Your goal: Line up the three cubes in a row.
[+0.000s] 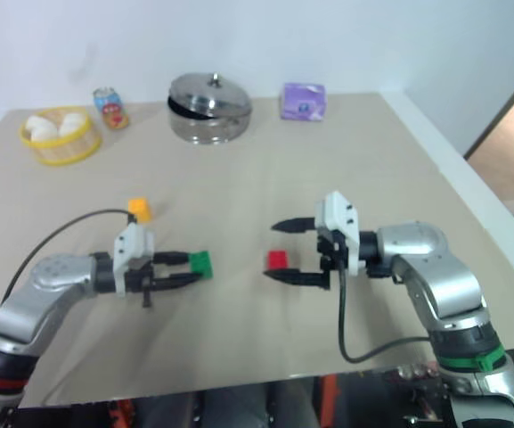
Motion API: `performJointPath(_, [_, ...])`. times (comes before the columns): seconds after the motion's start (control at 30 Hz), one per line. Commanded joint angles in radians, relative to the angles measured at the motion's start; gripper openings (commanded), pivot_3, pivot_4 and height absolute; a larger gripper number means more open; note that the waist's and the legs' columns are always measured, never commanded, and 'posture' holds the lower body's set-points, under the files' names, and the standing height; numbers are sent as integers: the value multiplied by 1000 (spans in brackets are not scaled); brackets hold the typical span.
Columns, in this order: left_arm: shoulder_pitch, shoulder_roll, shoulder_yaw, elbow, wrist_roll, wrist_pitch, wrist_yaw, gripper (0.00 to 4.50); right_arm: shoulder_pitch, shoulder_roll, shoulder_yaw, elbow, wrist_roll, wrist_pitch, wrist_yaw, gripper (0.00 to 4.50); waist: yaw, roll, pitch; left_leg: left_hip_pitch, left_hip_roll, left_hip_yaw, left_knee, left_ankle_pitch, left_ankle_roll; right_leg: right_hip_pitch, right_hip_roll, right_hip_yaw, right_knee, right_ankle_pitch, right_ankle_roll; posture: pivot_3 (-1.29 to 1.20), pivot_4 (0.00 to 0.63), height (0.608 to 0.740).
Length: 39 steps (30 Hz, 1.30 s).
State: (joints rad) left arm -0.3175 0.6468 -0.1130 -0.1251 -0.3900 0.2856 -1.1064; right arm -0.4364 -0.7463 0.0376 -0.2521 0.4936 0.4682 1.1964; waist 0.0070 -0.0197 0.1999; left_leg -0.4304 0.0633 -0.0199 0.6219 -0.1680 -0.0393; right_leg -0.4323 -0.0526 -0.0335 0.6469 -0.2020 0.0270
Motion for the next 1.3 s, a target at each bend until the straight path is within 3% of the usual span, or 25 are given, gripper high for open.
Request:
performJointPath(0.03, [-69,-17,-8,100,21,-82,-60,1283,0,-12,-23,-37,13,-16,-1,4500,-1,0,0,0,0,0,0,0,0,-1,1,1,0,0,0,0,150,740])
performJointPath(0.37, [-192,-80,-51,254,58,-155,-148,1283,-2,-9,-15,-37,7,-22,-13,4500,0,0,0,-2,0,1,1,0,0,-2,1,3,0,1,2,0,150,740])
performJointPath(1.3, [-278,-157,-88,395,133,-231,-211,1283,13,-6,-5,-45,-5,-30,-29,4500,0,0,0,-2,0,1,4,1,1,-2,2,4,1,3,3,0,150,740])
